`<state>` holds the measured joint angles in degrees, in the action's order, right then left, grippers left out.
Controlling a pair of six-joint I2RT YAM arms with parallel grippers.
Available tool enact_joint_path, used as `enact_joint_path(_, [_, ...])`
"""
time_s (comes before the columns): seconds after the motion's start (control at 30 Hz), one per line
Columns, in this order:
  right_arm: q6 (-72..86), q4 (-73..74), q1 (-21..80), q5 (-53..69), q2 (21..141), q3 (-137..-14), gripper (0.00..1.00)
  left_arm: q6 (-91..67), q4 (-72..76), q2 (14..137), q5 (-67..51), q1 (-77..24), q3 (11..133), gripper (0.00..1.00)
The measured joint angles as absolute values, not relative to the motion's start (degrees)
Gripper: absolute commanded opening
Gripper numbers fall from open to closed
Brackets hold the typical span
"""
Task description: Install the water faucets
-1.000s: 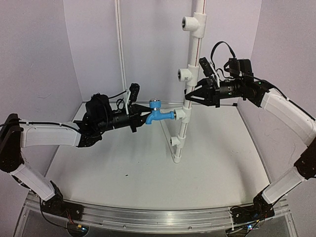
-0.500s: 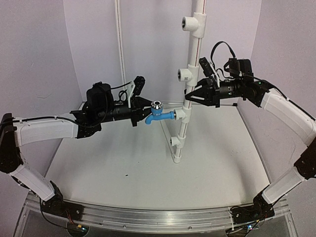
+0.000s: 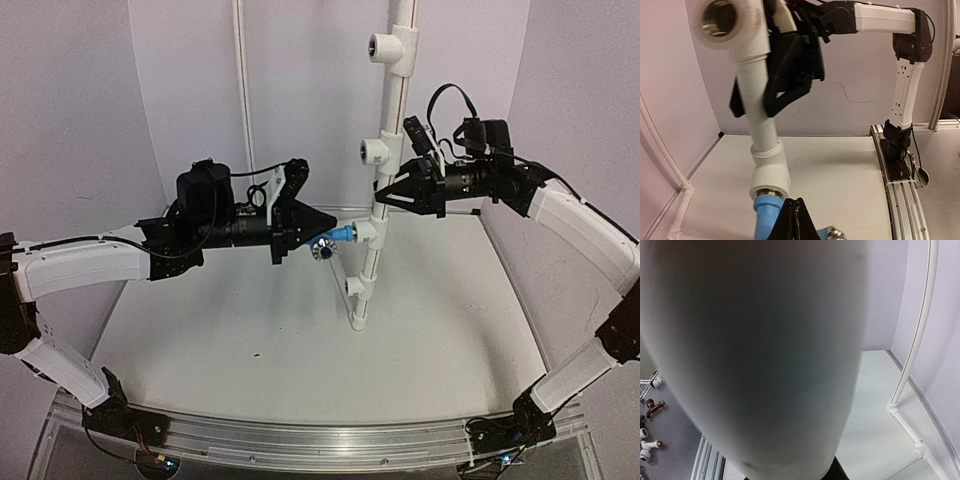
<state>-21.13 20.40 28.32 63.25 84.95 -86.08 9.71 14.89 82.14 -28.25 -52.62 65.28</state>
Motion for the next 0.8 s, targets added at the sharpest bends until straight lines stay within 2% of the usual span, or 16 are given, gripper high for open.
enact_joint_path(0.17, [-21.1, 20.4, 28.3, 63.2, 84.9, -86.1, 0.00, 12.6, 12.5, 81.7, -27.2, -56.8, 65.3, 0.00])
enact_joint_path(0.4, [-21.1, 20.4, 28.3, 63.2, 84.9, -86.1, 0.00, 12.8, 12.8, 81.6, -25.4, -57.3, 62.2, 0.00])
enact_joint_path(0.8, [-21.1, 20.4, 28.3, 63.2, 85.0, -86.1, 0.00, 6.9, 21.6, 81.8, -20.5, -57.3, 52.6, 0.00])
